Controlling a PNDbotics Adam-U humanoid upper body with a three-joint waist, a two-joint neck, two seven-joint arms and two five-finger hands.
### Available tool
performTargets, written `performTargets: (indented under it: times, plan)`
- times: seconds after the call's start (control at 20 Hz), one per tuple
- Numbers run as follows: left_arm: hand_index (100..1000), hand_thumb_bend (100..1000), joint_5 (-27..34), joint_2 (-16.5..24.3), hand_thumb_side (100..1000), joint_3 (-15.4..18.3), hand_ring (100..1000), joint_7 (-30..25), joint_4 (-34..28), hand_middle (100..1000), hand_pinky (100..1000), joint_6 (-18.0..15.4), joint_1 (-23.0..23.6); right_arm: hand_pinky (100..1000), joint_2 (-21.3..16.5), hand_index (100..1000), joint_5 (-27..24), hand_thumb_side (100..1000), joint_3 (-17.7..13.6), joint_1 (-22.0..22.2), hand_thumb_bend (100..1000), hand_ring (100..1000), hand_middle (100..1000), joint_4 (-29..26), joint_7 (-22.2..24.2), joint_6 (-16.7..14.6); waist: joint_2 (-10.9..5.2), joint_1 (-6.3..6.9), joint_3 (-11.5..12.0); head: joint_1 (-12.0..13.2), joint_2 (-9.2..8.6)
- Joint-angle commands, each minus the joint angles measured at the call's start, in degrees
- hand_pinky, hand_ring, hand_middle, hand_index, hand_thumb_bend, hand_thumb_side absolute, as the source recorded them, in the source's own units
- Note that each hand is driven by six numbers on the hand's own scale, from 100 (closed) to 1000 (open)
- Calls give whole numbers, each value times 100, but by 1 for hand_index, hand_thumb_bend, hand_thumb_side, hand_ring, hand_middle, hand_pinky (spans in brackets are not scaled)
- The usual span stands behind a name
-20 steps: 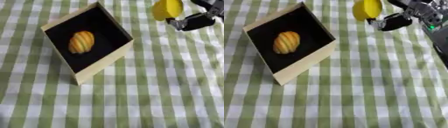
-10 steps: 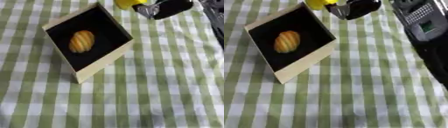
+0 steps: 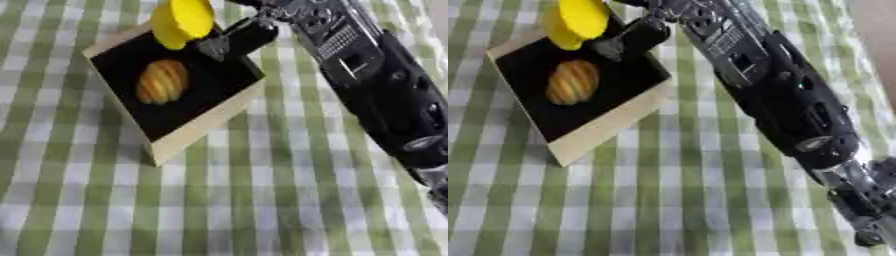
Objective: Pick up objects on the table and place them in the box.
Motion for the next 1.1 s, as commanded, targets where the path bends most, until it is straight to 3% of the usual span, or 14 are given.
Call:
performTargets:
  times: [0.05,0.3,0.5,0.6,0.75,0.9,1.1]
  plan:
    - [853,100,40,42,664,7,758,-48,-90,785,772,12,-60,841,47,676,271,100,50,-56,100,719,469,140,-31,-142,-175,32,-3,-4,-63]
    - [853,100,23,24,665,12,758,-61,-90,787,773,78,-37,843,155,727,689,109,194,19,100,765,541,310,46,-378,-148,21,-25,60,-72]
    - [853,100,4,5,666,17,758,-52,-90,788,773,131,-23,867,170,883,823,100,186,33,100,851,695,292,133,-601,-141,21,-43,84,-78]
    - [853,100,3,-13,666,14,758,-49,-90,789,774,152,-21,891,171,928,824,266,156,31,100,899,765,266,159,-707,-141,21,-43,87,-80]
    - [854,100,-2,-20,666,18,758,-42,-90,789,774,176,-15,904,165,941,835,403,101,44,100,914,770,231,117,-813,-145,22,-41,101,-65]
    - [854,100,-7,-22,666,23,758,-31,-90,789,774,184,-7,908,146,945,779,471,21,57,100,915,767,195,2,-875,-157,25,-49,123,-56]
    - [854,100,-7,-22,666,28,759,-20,-90,789,774,185,8,908,78,947,673,456,-123,69,100,911,758,-13,-173,-843,-185,33,-66,153,-31]
